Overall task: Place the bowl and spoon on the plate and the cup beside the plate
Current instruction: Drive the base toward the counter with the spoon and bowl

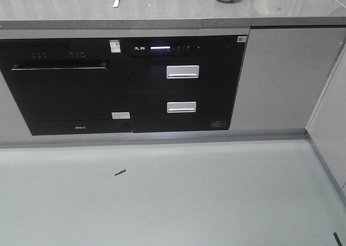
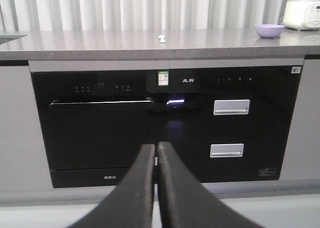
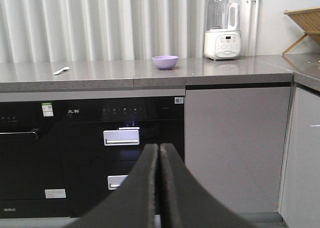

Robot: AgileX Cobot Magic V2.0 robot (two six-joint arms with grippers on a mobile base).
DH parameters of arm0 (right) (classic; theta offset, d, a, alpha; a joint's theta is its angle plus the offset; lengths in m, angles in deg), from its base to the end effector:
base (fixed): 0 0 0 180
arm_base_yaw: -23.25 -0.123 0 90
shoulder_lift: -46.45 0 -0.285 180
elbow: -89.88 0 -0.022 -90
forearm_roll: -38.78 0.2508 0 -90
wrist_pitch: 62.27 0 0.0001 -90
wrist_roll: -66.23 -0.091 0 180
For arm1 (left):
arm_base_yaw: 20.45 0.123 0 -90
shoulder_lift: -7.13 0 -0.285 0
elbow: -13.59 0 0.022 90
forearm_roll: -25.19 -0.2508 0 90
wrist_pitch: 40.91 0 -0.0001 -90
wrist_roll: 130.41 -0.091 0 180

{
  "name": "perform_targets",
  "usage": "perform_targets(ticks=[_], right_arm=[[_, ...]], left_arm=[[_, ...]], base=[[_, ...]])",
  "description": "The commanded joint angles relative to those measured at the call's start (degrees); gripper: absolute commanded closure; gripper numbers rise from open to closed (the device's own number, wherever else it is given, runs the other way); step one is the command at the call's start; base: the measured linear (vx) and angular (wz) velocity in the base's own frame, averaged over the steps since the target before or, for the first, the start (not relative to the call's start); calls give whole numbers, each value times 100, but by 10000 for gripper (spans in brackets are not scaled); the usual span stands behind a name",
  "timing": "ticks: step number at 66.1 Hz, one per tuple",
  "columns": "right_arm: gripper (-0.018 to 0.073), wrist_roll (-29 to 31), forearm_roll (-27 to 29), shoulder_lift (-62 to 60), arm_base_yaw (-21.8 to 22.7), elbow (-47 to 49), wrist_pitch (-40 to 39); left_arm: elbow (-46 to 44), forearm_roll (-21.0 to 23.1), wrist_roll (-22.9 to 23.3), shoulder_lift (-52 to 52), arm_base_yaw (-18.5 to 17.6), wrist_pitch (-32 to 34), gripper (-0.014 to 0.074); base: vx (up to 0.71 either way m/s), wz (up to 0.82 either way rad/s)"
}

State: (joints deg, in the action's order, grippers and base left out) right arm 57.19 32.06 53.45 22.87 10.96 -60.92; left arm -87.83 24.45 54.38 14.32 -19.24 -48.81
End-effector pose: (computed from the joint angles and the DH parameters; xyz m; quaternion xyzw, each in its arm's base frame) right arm 0.0566 0.0001 0.2018 0.0127 0.6899 0.0161 0.7236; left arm 0.0565 0.0014 0.1932 -0.0341 0.7286 -0.0163 0.6839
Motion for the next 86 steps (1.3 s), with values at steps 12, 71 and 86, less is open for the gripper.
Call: perform_targets(ticks=[12, 71, 86], right_arm=[[566, 4, -49, -26, 1, -47, -413], [566, 4, -49, -26, 1, -47, -413], [566, 4, -49, -26, 1, -47, -413]], left_arm=[[-104, 7, 34, -86, 4, 394, 603], [-104, 7, 34, -86, 4, 394, 603], [-104, 7, 34, -86, 4, 394, 603]], base=[[21, -5], [19, -2], [18, 3]])
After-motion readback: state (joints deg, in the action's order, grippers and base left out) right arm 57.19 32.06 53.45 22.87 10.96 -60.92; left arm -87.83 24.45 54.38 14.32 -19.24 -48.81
